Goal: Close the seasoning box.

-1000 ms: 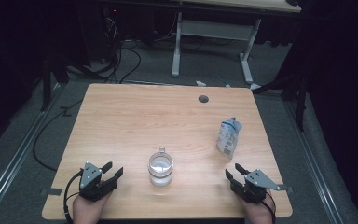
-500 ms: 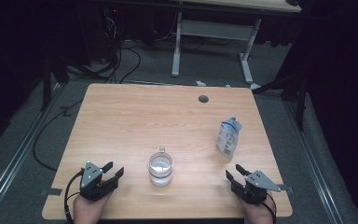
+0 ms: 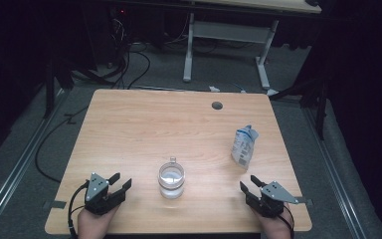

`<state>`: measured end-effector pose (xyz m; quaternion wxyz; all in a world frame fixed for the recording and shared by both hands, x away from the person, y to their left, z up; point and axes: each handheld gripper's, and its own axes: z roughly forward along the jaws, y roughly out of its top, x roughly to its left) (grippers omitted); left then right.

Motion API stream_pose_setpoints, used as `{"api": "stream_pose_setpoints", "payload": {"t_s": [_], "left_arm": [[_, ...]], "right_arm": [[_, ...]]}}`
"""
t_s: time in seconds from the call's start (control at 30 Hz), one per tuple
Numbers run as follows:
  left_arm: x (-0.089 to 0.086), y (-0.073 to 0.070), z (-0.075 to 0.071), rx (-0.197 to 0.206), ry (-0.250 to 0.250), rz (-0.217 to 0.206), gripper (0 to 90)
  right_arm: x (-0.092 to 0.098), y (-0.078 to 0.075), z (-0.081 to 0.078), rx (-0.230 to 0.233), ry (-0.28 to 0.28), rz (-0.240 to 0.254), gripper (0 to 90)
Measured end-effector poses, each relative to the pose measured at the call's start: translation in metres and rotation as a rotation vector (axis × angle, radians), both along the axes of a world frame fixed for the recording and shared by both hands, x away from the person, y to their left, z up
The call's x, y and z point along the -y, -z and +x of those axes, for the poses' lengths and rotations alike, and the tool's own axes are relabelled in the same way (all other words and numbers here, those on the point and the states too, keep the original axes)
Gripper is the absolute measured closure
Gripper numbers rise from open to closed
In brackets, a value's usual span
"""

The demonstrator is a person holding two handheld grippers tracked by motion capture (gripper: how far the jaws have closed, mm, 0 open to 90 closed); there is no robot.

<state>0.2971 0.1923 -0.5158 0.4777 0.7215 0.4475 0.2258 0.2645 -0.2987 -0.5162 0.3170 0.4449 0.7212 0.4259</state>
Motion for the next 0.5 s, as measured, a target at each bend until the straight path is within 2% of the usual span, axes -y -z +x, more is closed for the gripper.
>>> {"api": "stream_pose_setpoints", "payload": {"t_s": [0.5], "left_arm": [[-0.0004, -0.0004, 0.0002, 0.003, -0.002, 0.001, 48.7]], "right_arm": [[-0.0016, 0.0005, 0.0007, 0.002, -0.005, -0.006, 51.7]]}}
